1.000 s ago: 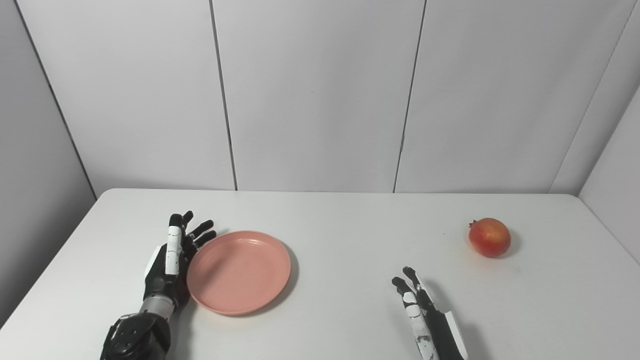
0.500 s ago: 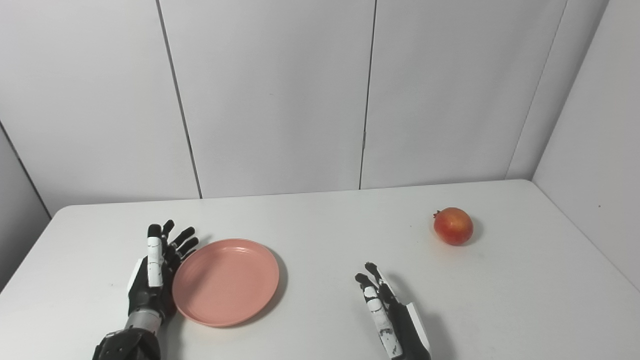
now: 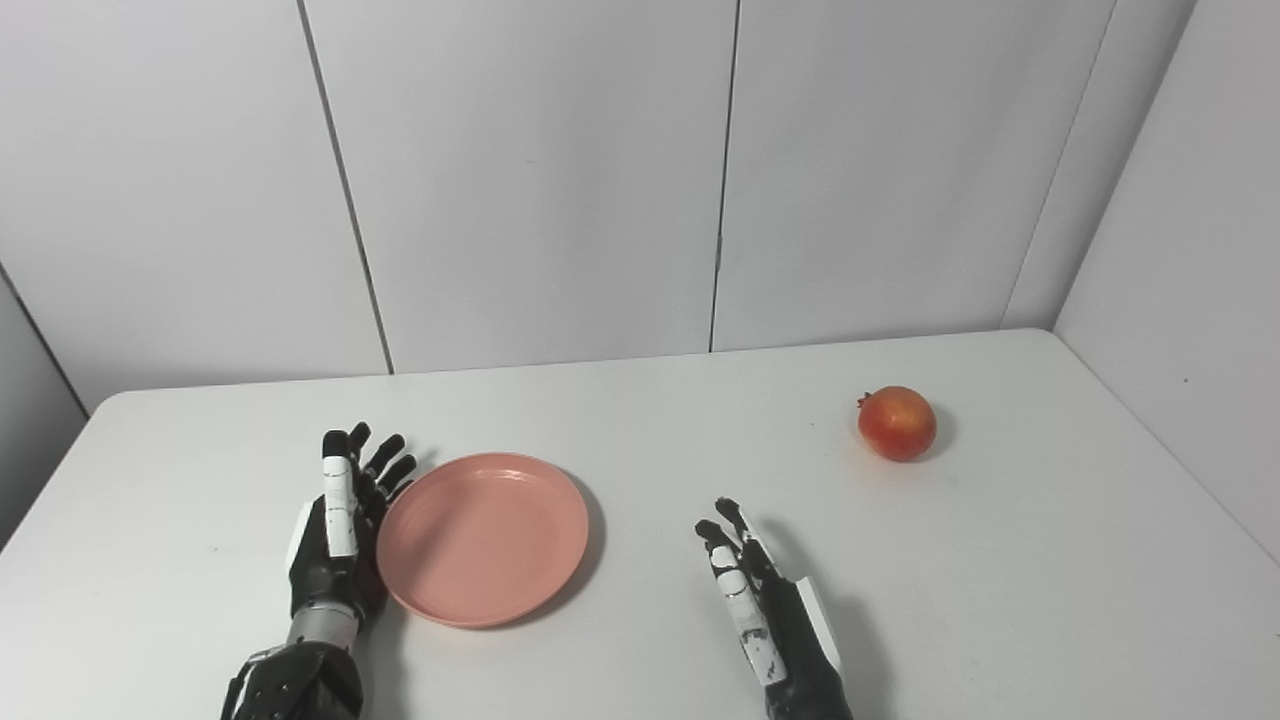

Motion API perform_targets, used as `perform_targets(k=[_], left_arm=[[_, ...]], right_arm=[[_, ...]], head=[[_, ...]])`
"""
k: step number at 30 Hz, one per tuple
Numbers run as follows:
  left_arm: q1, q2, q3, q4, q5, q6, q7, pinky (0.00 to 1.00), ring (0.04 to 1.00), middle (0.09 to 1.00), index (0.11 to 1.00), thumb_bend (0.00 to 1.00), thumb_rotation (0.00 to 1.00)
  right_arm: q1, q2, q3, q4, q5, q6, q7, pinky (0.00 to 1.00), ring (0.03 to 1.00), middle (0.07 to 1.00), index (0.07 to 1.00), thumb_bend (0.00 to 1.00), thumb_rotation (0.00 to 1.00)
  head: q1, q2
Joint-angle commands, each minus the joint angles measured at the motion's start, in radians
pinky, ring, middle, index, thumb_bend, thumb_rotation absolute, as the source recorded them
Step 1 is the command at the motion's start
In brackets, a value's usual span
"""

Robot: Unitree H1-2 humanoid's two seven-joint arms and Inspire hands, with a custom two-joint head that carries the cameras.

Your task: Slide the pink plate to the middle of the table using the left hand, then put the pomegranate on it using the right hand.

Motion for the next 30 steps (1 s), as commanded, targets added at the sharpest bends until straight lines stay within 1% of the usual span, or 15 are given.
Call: perform_targets(k=[1,5,11,13,14,17,20,24,27,30], left_arm=[[-0.018,-0.004,-0.005,-0.032,-0.010,-0.001,-0.006,0.92,0.906,0.931,1.000,0.93,0.99],[-0.014,-0.008,-0.015,-0.034,0.000,-0.013,-0.009,0.93,0.908,0.931,1.000,0.91,0.99],[-0.006,-0.009,-0.030,-0.025,0.016,-0.028,-0.010,0.91,0.913,0.930,1.000,0.90,0.99],[-0.002,-0.009,-0.034,-0.022,0.024,-0.034,-0.006,0.92,0.922,0.934,1.000,0.90,0.99],[0.001,-0.010,-0.035,-0.021,0.027,-0.036,-0.002,0.92,0.923,0.931,1.000,0.90,0.99],[0.005,-0.017,-0.032,-0.018,0.029,-0.038,0.003,0.94,0.928,0.932,1.000,0.91,0.99],[0.008,-0.019,-0.030,-0.013,0.026,-0.044,-0.002,0.94,0.935,0.938,1.000,0.91,0.99],[0.003,-0.018,-0.027,-0.005,0.026,-0.045,-0.001,0.94,0.932,0.934,1.000,0.91,0.99],[-0.002,-0.016,-0.024,0.007,0.022,-0.052,-0.004,0.94,0.930,0.929,1.000,0.92,1.00],[-0.004,-0.011,-0.023,0.017,0.018,-0.057,-0.011,0.95,0.932,0.928,1.000,0.92,1.00]], right_arm=[[0.012,0.036,0.021,-0.002,0.004,0.039,0.021,0.96,0.905,0.872,0.932,0.76,1.00],[0.011,0.037,0.021,-0.003,0.004,0.042,0.021,0.96,0.909,0.873,0.930,0.76,1.00],[0.016,0.028,0.020,-0.012,-0.003,0.042,0.022,0.95,0.907,0.875,0.926,0.77,1.00],[0.020,0.027,0.019,-0.015,-0.008,0.040,0.017,0.93,0.903,0.886,0.910,0.77,1.00],[0.023,0.027,0.018,-0.016,-0.013,0.040,0.013,0.92,0.903,0.906,0.902,0.78,1.00],[0.029,0.025,0.015,-0.022,-0.025,0.027,0.004,0.92,0.913,0.938,0.900,0.77,1.00],[0.028,0.008,0.022,-0.018,-0.082,-0.022,-0.018,0.91,0.906,0.934,0.887,0.75,1.00],[0.021,-0.008,0.024,-0.016,-0.133,-0.064,-0.033,0.90,0.890,0.921,0.873,0.74,1.00],[0.011,-0.012,0.014,-0.033,-0.163,-0.082,-0.047,0.89,0.875,0.903,0.865,0.74,0.98],[-0.008,-0.019,0.000,-0.078,-0.197,-0.089,-0.056,0.89,0.873,0.890,0.863,0.74,0.97]], head=[[-0.002,0.001],[0.000,0.002],[0.002,0.005],[0.003,0.005],[0.003,0.004],[0.004,0.001],[0.004,-0.003],[0.002,-0.010],[0.001,-0.013],[-0.005,-0.018]])
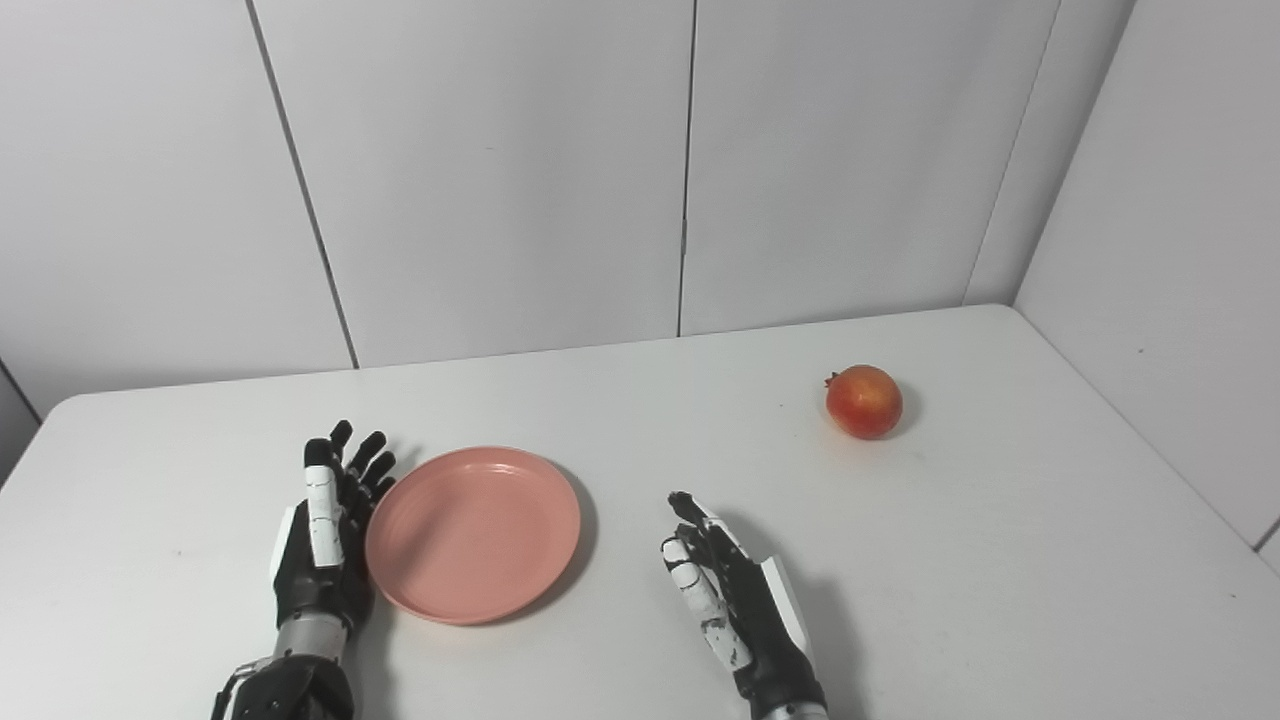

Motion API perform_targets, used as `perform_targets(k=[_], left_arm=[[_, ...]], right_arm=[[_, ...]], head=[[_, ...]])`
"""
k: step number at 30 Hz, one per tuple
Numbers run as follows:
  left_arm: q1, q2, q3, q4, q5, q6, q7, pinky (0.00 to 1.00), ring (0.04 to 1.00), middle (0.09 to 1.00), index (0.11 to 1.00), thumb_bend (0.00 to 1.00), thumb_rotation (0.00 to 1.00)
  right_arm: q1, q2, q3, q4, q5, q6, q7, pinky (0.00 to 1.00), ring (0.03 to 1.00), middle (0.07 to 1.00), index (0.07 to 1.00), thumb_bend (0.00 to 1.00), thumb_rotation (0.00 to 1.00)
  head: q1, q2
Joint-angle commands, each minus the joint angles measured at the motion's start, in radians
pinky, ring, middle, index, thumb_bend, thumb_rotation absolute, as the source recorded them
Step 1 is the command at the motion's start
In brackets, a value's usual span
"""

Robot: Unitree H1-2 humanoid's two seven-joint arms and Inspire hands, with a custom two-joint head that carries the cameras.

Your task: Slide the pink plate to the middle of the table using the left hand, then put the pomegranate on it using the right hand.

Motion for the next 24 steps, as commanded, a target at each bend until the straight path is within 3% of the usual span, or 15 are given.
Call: perform_targets(k=[1,7,15,24], left_arm=[[-0.020,0.007,-0.001,0.011,-0.005,-0.015,-0.008,0.94,0.930,0.926,1.000,0.92,1.00],[-0.022,0.008,0.003,0.021,-0.014,-0.016,-0.022,0.94,0.933,0.928,1.000,0.92,1.00],[-0.024,0.005,0.004,0.033,-0.011,-0.025,-0.025,0.94,0.932,0.925,1.000,0.95,0.99],[-0.025,0.006,0.005,0.046,-0.008,-0.025,-0.024,0.94,0.928,0.920,1.000,0.95,1.00]], right_arm=[[-0.015,-0.017,-0.007,-0.066,-0.027,-0.071,-0.014,0.89,0.873,0.884,0.862,0.73,0.97],[-0.083,-0.060,-0.037,-0.138,-0.117,-0.030,0.002,0.86,0.861,0.858,0.878,0.74,0.98],[-0.213,-0.132,-0.097,-0.155,-0.187,0.021,0.038,0.80,0.839,0.851,0.889,0.76,0.97],[-0.366,-0.257,-0.131,-0.055,-0.334,0.003,0.024,0.65,0.753,0.815,0.891,0.78,0.93]], head=[[-0.005,-0.005],[-0.018,-0.016],[-0.019,-0.021],[-0.019,-0.034]])
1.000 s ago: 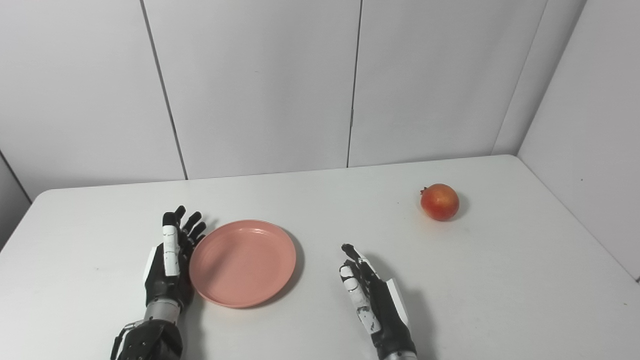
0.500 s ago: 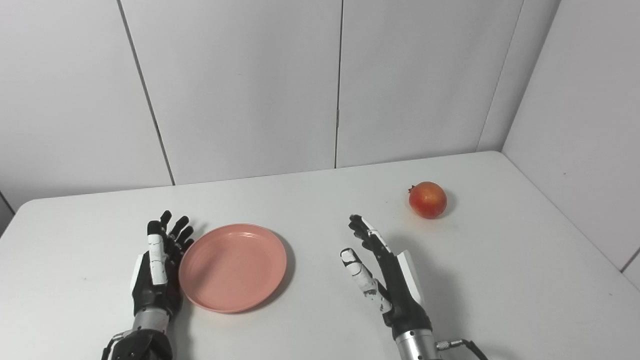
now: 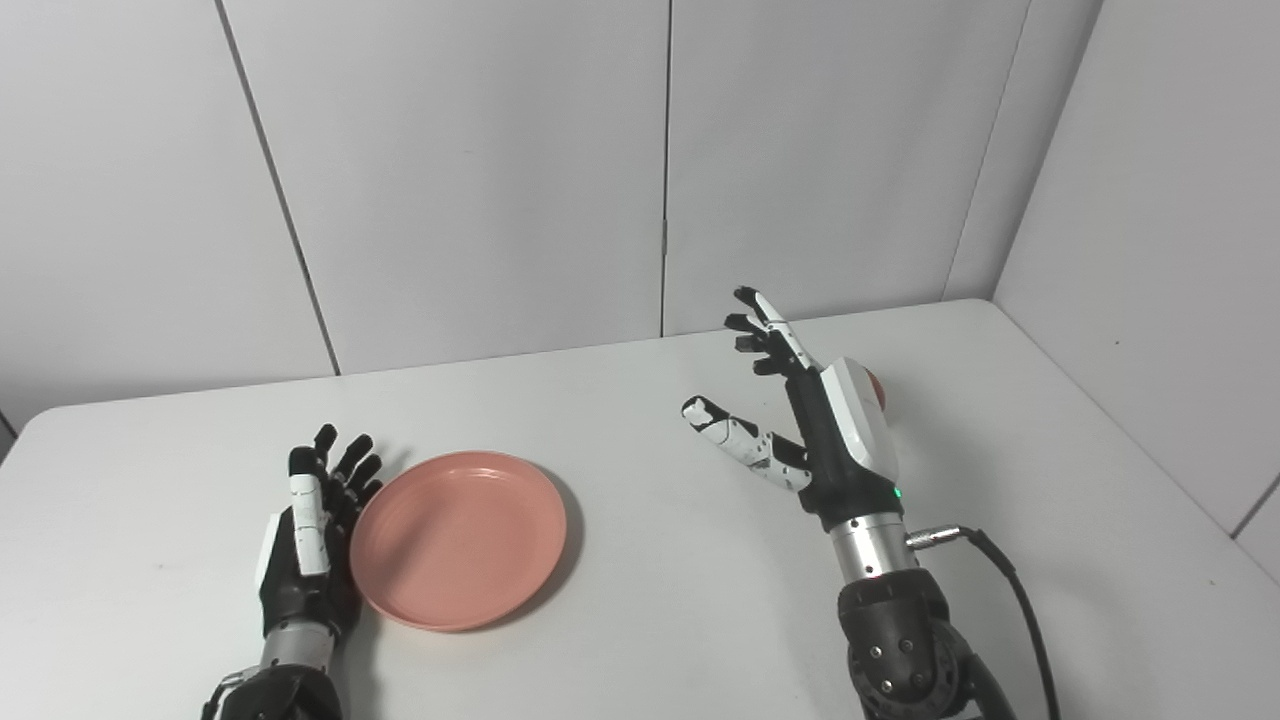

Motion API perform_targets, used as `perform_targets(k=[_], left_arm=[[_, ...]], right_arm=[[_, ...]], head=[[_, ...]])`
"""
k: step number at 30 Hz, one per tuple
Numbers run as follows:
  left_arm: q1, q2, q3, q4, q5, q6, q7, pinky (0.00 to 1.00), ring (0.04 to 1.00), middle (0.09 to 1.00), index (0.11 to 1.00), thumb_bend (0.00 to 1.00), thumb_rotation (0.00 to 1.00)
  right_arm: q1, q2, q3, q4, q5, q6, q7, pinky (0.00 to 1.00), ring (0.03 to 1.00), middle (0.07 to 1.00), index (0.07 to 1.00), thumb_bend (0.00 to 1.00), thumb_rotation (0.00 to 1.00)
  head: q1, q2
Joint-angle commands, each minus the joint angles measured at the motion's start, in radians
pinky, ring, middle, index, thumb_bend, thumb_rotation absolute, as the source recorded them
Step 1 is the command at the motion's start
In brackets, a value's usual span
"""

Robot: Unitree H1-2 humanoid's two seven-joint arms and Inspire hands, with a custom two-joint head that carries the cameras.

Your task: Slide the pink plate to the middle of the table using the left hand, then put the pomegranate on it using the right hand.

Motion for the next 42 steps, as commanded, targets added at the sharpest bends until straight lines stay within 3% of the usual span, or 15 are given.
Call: perform_targets(k=[1,5,12,29,42], left_arm=[[-0.017,0.003,-0.001,0.015,-0.008,0.003,-0.004,0.94,0.930,0.921,1.000,0.94,1.00],[-0.017,0.002,0.004,0.020,-0.022,0.005,-0.012,0.95,0.940,0.927,1.000,0.92,1.00],[-0.013,-0.005,0.008,0.010,-0.042,0.028,-0.009,0.94,0.929,0.919,1.000,0.91,1.00],[-0.007,-0.011,0.005,0.000,-0.053,0.019,-0.007,0.94,0.916,0.902,1.000,0.94,0.98],[0.001,-0.013,0.002,-0.017,-0.058,0.021,-0.015,0.93,0.913,0.900,1.000,0.92,0.98]], right_arm=[[-0.069,-0.043,0.000,0.018,-0.072,-0.023,-0.023,0.65,0.751,0.815,0.886,0.79,0.93],[-0.123,-0.124,0.023,0.084,-0.227,-0.045,-0.071,0.70,0.794,0.840,0.884,0.79,0.91],[-0.197,-0.219,0.041,0.196,-0.311,-0.032,-0.085,0.78,0.800,0.816,0.834,0.82,0.89],[-0.292,-0.311,0.066,0.451,-0.336,-0.015,-0.089,0.78,0.788,0.799,0.799,0.79,0.82],[-0.324,-0.324,0.067,0.601,-0.274,0.013,-0.078,0.74,0.774,0.790,0.752,0.78,0.76]], head=[[0.001,0.001],[0.003,-0.002],[0.012,-0.011],[0.025,-0.015],[0.035,-0.011]])
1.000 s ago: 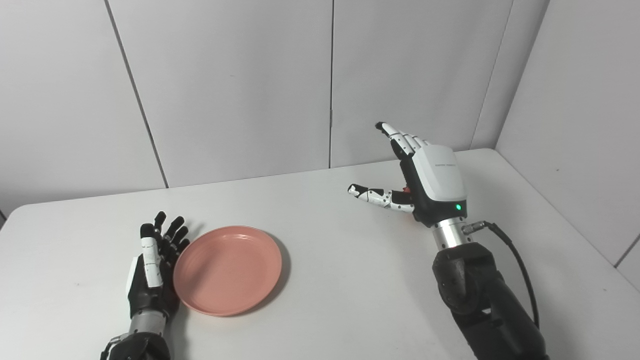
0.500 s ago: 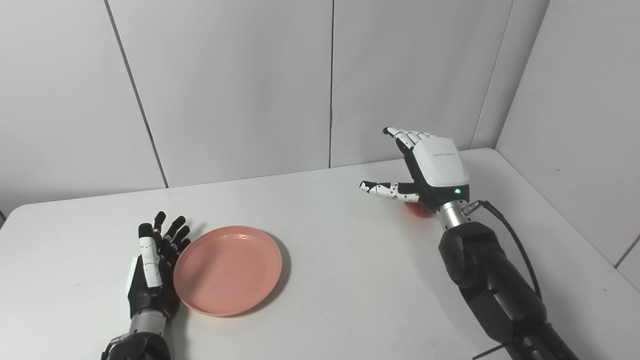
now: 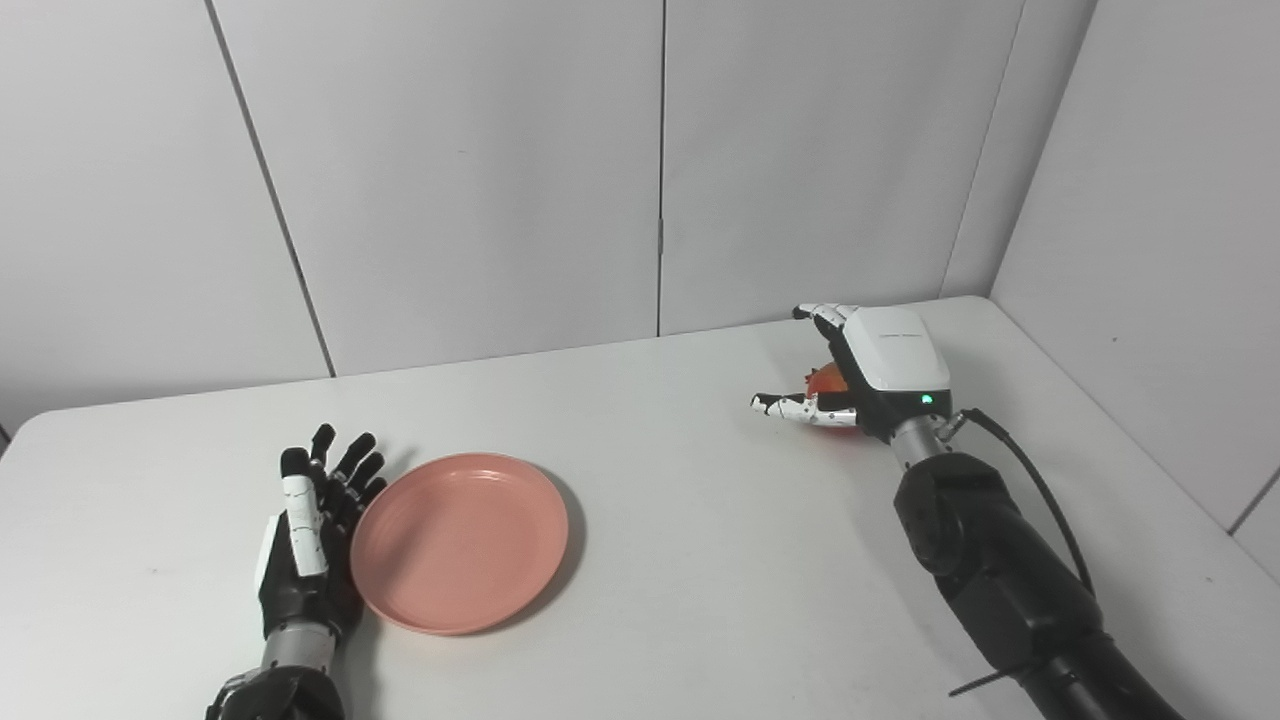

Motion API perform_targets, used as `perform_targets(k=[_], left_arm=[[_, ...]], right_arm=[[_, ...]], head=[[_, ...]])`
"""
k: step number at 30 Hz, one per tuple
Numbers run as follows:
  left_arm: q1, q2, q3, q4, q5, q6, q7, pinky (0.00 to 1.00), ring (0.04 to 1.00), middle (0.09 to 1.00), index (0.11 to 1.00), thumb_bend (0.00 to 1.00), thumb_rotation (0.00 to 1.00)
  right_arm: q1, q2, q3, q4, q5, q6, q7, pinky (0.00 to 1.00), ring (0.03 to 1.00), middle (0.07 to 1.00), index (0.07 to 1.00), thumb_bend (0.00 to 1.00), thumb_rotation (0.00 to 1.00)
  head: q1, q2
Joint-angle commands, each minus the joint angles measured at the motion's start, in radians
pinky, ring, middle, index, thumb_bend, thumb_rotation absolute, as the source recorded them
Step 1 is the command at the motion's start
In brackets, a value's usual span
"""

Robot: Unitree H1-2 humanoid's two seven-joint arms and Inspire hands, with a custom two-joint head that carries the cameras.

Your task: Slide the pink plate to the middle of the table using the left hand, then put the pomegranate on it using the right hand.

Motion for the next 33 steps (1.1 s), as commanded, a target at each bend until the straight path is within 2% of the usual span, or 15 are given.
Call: perform_targets(k=[1,7,11,13,14,21,23,25,28,30,31,32,33], left_arm=[[-0.002,-0.002,-0.003,-0.009,-0.014,0.020,-0.008,0.93,0.913,0.900,1.000,0.92,0.98],[0.003,-0.002,-0.006,-0.020,-0.014,0.028,-0.007,0.93,0.907,0.895,1.000,0.91,0.98],[0.006,-0.003,-0.007,-0.030,-0.014,0.035,-0.005,0.92,0.905,0.891,1.000,0.91,0.98],[0.008,-0.002,-0.008,-0.031,-0.014,0.036,-0.009,0.92,0.903,0.889,1.000,0.91,0.97],[0.009,-0.001,-0.009,-0.033,-0.014,0.038,-0.010,0.92,0.900,0.888,1.000,0.91,0.97],[0.024,-0.001,-0.012,-0.068,-0.009,0.062,-0.003,0.90,0.895,0.880,1.000,0.92,0.97],[0.024,-0.002,-0.011,-0.068,-0.011,0.061,-0.004,0.91,0.904,0.878,1.000,0.90,0.97],[0.023,-0.002,-0.011,-0.066,-0.012,0.058,-0.006,0.91,0.902,0.876,1.000,0.89,0.98],[0.020,-0.002,-0.011,-0.058,-0.013,0.056,-0.008,0.92,0.898,0.872,1.000,0.89,0.98],[0.020,-0.004,-0.012,-0.057,-0.012,0.056,-0.007,0.91,0.893,0.869,1.000,0.90,0.97],[0.020,-0.004,-0.012,-0.057,-0.011,0.056,-0.007,0.91,0.890,0.866,1.000,0.89,0.97],[0.020,-0.005,-0.012,-0.057,-0.011,0.056,-0.006,0.91,0.890,0.866,1.000,0.89,0.97],[0.021,-0.006,-0.013,-0.058,-0.010,0.057,-0.005,0.90,0.888,0.864,1.000,0.89,0.97]], right_arm=[[-0.069,-0.028,-0.007,0.004,0.008,0.021,-0.011,0.74,0.775,0.791,0.752,0.78,0.77],[-0.096,-0.024,-0.009,0.083,0.037,0.041,-0.008,0.73,0.763,0.783,0.741,0.78,0.77],[-0.095,-0.023,-0.002,0.098,0.052,0.056,0.005,0.71,0.762,0.780,0.741,0.78,0.78],[-0.091,-0.023,0.004,0.103,0.053,0.062,0.014,0.68,0.752,0.782,0.747,0.78,0.78],[-0.089,-0.023,0.007,0.105,0.054,0.063,0.017,0.63,0.732,0.779,0.745,0.77,0.76],[-0.077,-0.024,0.029,0.113,0.081,0.065,0.040,0.57,0.694,0.760,0.730,0.77,0.72],[-0.075,-0.024,0.038,0.121,0.083,0.057,0.034,0.50,0.637,0.721,0.706,0.76,0.70],[-0.074,-0.024,0.045,0.129,0.086,0.053,0.029,0.48,0.618,0.707,0.699,0.76,0.69],[-0.071,-0.020,0.046,0.132,0.099,0.052,0.030,0.42,0.538,0.656,0.679,0.75,0.67],[-0.069,-0.018,0.045,0.131,0.111,0.047,0.029,0.39,0.488,0.595,0.643,0.74,0.60],[-0.068,-0.018,0.046,0.131,0.116,0.044,0.028,0.34,0.425,0.508,0.606,0.72,0.53],[-0.069,-0.020,0.048,0.138,0.122,0.031,0.021,0.34,0.425,0.508,0.606,0.72,0.53],[-0.071,-0.021,0.050,0.146,0.129,0.019,0.015,0.29,0.363,0.440,0.561,0.71,0.46]], head=[[0.003,0.004],[0.006,0.008],[0.012,0.010],[0.016,0.012],[0.016,0.012],[0.023,0.025],[0.023,0.027],[0.023,0.027],[0.025,0.025],[0.027,0.024],[0.027,0.024],[0.028,0.025],[0.028,0.026]])
